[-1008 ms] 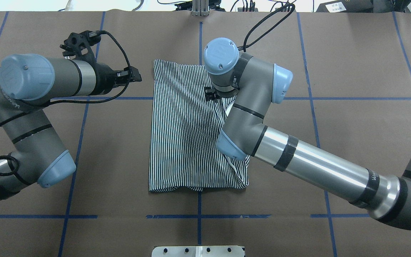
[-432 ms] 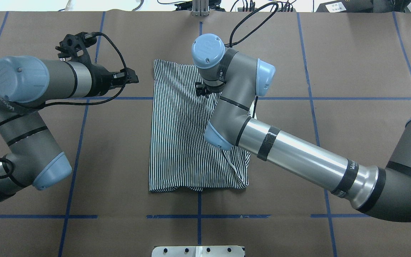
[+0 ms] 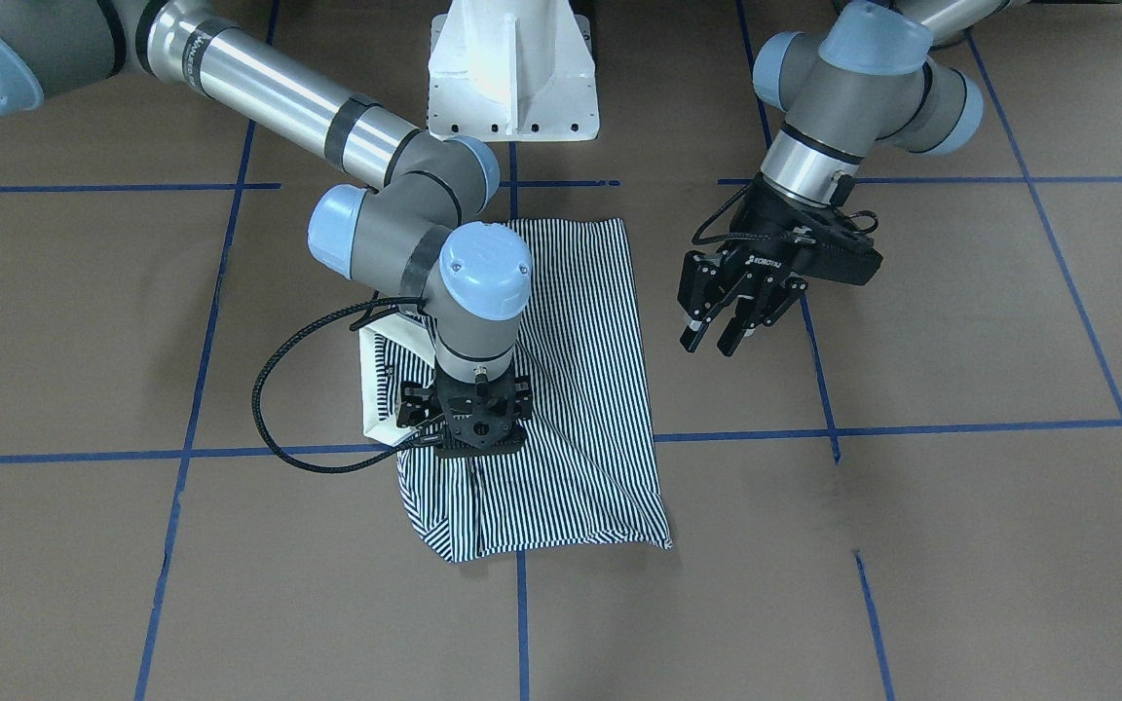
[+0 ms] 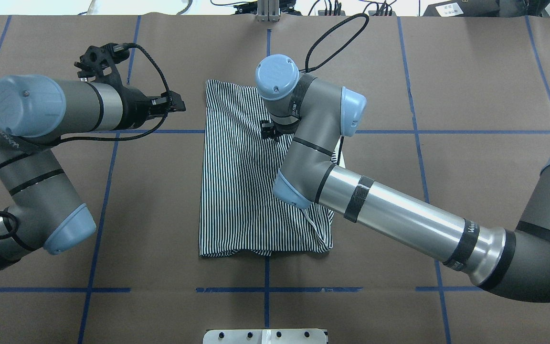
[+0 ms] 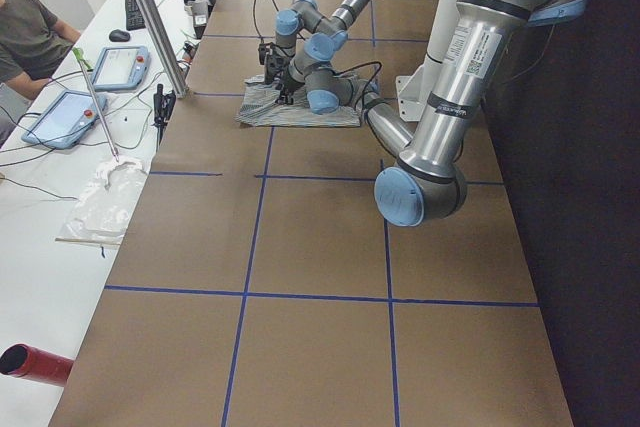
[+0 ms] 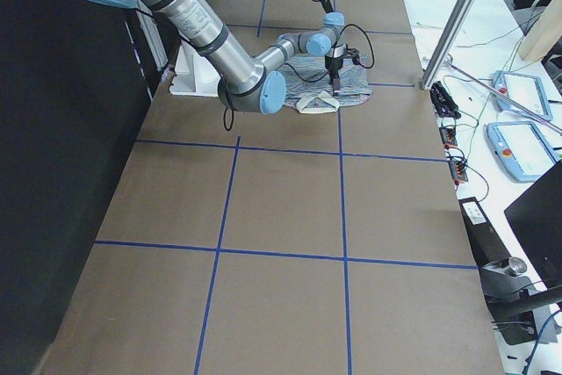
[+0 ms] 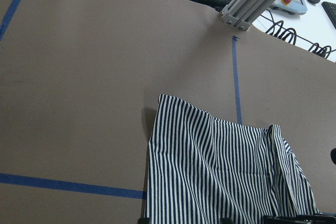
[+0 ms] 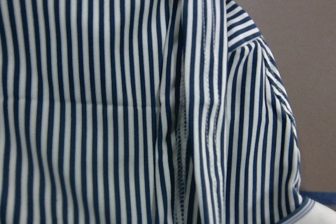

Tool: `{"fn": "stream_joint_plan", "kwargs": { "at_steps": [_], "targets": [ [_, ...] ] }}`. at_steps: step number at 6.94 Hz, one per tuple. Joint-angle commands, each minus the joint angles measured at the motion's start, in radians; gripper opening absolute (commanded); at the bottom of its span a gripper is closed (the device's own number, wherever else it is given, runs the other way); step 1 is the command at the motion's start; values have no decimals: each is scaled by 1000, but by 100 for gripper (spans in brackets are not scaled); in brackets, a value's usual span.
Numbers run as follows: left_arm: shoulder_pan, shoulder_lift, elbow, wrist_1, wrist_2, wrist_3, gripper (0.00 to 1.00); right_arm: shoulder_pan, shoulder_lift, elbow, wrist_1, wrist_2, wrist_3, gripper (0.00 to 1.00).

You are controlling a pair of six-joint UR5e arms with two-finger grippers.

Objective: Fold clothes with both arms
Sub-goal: 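Move the right gripper to the shirt edge farthest from the robot and grasp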

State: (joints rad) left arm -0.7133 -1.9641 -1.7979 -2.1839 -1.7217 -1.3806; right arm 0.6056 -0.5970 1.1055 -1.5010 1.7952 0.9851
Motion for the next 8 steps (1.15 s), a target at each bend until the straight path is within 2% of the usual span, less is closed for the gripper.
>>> {"fn": "stream_joint_plan", "kwargs": {
  "at_steps": [1, 3, 6, 8],
  "targets": [
    [2, -1, 0, -1, -1, -2, 54, -3, -20, 10, -10, 13, -8, 100],
    [0, -2, 0, 1, -1, -2, 54, -1, -43, 52, -39, 16, -9, 100],
    [0, -5, 0, 1, -1, -3, 54, 0, -66, 60, -51, 15, -14, 100],
    [2, -5, 0, 0, -1, -3, 54, 31, -119, 109, -59, 19, -70, 100]
  ]
}}
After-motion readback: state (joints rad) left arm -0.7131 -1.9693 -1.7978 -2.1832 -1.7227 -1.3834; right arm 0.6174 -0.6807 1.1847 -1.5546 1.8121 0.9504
